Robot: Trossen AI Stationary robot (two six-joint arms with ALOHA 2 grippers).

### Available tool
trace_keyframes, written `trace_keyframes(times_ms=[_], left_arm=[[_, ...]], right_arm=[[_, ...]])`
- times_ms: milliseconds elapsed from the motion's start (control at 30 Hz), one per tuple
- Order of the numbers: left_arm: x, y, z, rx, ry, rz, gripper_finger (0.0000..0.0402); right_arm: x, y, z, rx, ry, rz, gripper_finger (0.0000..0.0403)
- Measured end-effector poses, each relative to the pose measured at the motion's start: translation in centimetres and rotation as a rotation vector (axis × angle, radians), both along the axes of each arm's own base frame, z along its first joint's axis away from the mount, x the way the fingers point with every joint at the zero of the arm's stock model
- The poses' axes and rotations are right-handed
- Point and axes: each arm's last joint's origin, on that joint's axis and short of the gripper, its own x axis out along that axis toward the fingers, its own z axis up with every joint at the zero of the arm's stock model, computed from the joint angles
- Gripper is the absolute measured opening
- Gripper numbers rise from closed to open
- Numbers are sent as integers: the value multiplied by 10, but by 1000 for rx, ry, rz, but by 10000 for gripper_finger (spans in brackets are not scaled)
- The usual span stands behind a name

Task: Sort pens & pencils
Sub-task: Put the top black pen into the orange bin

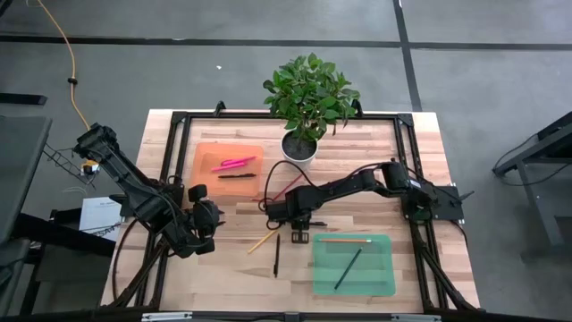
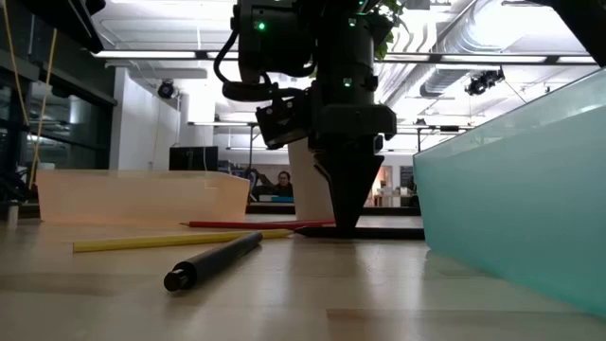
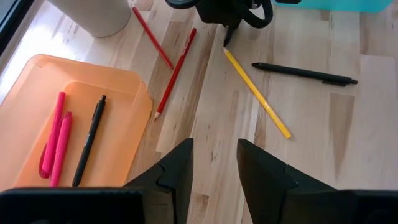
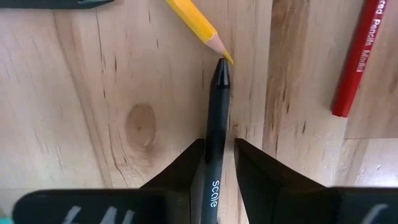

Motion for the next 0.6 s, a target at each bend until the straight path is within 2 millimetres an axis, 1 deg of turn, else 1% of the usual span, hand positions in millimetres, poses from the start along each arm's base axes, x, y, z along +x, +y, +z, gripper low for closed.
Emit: trace_keyframes(times_ms=[267,600], left_arm=[[0,0,0,3,-3,2,113],[0,0,0,4,-3,2,113]], right_arm=[[0,0,0,0,0,0,60],[0,0,0,1,-3,-4,29]])
